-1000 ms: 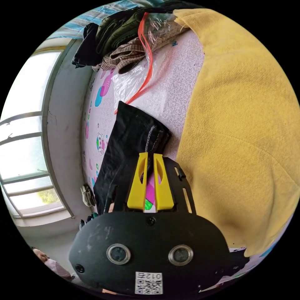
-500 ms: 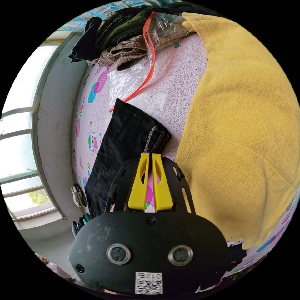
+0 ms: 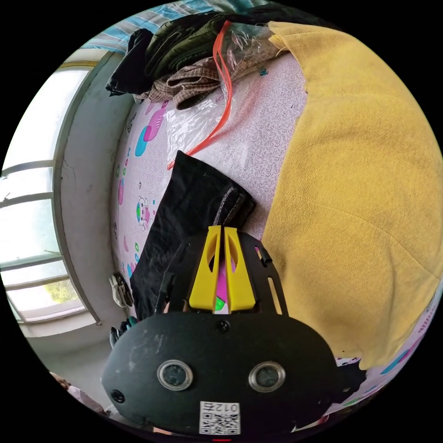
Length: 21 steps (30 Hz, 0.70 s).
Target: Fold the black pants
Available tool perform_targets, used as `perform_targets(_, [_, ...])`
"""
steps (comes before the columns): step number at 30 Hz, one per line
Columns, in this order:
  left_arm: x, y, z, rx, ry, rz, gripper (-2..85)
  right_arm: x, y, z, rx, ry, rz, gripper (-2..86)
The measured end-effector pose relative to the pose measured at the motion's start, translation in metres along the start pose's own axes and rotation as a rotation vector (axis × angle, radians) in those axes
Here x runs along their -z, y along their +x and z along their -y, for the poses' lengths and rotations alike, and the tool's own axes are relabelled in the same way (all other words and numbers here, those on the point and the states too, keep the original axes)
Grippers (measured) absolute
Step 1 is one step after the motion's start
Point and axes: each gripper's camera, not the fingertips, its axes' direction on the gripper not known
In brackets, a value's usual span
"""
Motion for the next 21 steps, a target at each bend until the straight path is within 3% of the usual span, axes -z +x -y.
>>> perform_targets(10, [0.057,-0.054,-0.029,0.321,0.194,-0.009,0.0,0.032,-0.018,0.0,0.037,0.085,0.164,-0.5])
perform_targets(21, [0.093,-0.113,-0.032,0.512,0.289,0.049,0.0,0.053,-0.088,0.025,0.13,0.154,0.29,-0.6])
